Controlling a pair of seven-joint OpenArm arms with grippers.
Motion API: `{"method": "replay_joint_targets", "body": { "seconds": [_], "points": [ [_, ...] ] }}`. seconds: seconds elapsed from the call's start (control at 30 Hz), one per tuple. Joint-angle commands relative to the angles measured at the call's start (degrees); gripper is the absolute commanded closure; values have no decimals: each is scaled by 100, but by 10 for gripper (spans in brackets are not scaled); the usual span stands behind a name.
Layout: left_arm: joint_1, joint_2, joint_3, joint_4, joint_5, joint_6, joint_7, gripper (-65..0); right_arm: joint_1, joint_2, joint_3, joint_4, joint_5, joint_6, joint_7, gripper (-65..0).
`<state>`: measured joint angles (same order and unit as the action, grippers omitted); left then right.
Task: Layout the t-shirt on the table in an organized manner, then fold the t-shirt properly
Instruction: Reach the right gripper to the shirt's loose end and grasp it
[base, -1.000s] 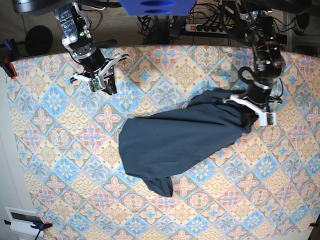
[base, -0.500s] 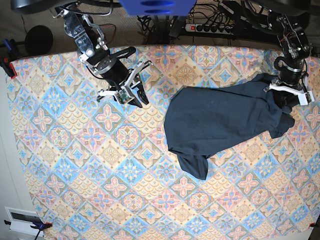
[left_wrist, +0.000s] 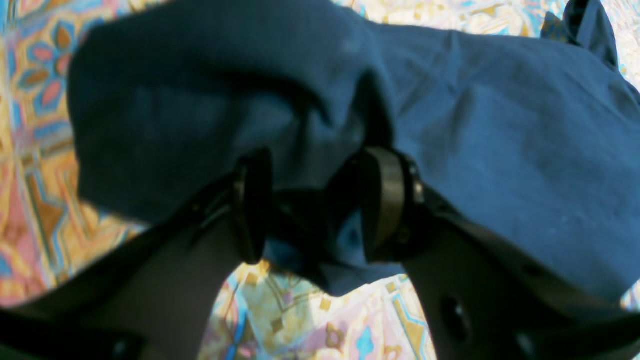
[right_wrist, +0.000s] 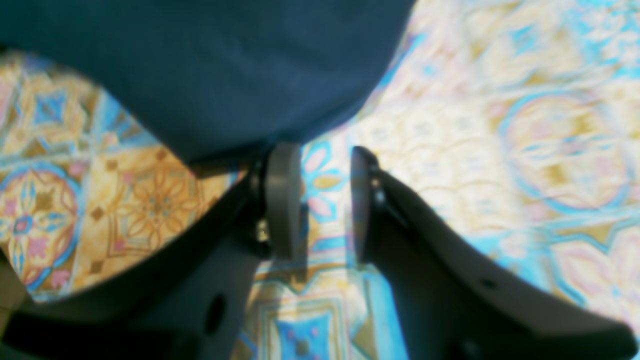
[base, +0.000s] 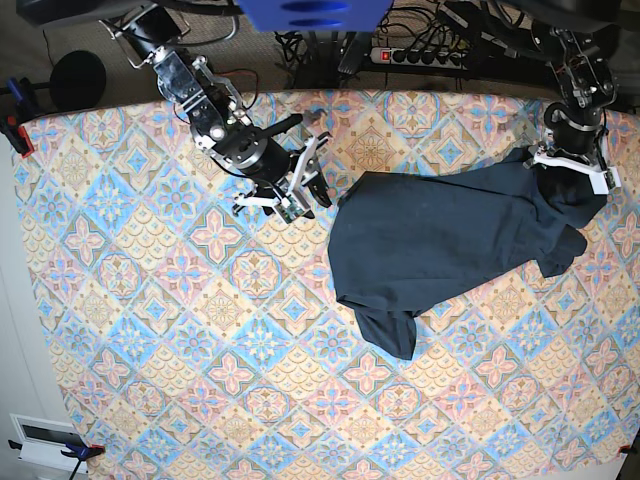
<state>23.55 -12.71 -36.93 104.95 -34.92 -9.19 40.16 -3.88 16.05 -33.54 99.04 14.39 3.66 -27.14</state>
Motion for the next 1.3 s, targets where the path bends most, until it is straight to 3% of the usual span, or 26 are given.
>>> {"method": "replay_joint_targets", "body": {
  "seconds": [0.0, 0.37, 0.5, 0.63, 1.27],
  "points": [
    [49, -35, -30, 94, -56, -52, -109, -283, 181, -45, -53, 34, 24, -10, 142, -199],
    [208, 62, -30, 94, -56, -61, -109, -283, 823, -625, -281, -951, 33, -10, 125, -225],
    [216, 62, -30, 94, -56, -70, -109, -283, 955, -766, -264, -1223, 411, -1, 116, -238],
    [216, 62, -30, 94, -56, -70, -109, -283, 1210, -766, -255, -1513, 745, -1, 116, -240],
    [199, 53, -30, 94, -56, -79, -109, -283, 1535, -889, 202, -2261, 745, -1, 125, -239]
  ]
}}
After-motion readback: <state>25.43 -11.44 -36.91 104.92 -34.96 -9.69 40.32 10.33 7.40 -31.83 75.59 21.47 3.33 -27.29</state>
